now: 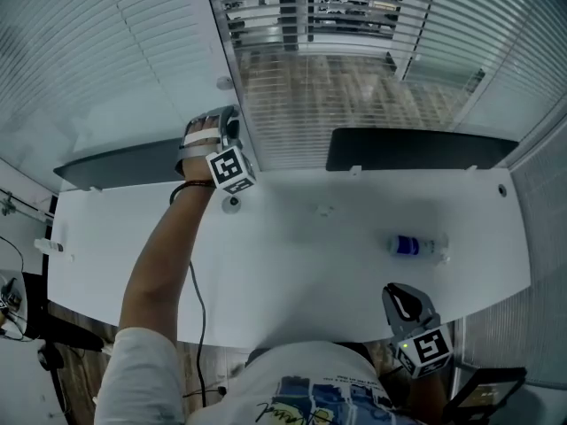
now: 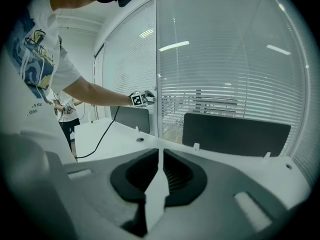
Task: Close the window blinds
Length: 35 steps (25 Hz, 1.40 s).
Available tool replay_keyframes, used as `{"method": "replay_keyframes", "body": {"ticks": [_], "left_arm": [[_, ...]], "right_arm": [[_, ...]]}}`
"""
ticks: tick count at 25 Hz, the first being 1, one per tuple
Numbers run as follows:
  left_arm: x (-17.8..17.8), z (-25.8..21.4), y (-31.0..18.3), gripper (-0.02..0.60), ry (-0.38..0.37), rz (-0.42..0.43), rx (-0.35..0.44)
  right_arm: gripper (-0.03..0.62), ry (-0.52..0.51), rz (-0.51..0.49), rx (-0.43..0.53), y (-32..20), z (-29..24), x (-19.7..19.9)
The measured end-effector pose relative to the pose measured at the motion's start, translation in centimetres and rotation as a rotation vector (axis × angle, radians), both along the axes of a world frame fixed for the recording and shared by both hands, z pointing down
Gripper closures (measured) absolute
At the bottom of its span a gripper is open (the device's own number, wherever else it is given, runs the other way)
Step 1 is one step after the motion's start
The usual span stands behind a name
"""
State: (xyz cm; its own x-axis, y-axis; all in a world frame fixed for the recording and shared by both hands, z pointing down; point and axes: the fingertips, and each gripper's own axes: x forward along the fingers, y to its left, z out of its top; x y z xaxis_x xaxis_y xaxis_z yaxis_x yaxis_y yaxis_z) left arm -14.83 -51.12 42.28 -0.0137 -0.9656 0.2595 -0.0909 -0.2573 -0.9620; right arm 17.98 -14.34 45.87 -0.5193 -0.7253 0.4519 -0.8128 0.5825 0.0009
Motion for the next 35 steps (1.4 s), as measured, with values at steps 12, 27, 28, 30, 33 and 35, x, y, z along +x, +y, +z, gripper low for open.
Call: {"method": "replay_keyframes", "body": {"ticks": [12,27,28,30,33,35], "left_arm": [[-0.6,-0.3,-0.7,0.454,0.171,-0.049,0.013],[-1.7,-1.8,-0.5,0.456,1.163,-0.284,-0.063],[-1.7,-1.8,-0.4,0.456,1.183,-0.286,-0.064],[-1.8,-1.6,-0.4,0.456,1.223,-0.29,-0.066],[-1.9,-1.4,-0.4,0.456,1.23,-0.287,-0.068],[-1.9,-1.4,-0.5,0.454,1.176,-0.271,-0.072]], "right_arm": [[0.574,0.007,-0.014,-0.003,-0.2,0.1,-0.1],[0.574,0.008,-0.016,-0.02,-0.4,-0.2,-0.6],[0.574,0.008,-0.015,-0.02,-0.4,-0.2,-0.6],[0.574,0.008,-0.014,-0.019,-0.4,0.0,-0.5],[0.574,0.007,-0.015,-0.015,-0.5,0.0,-0.5],[0.574,0.006,-0.014,-0.014,-0.5,0.0,-0.6]]}}
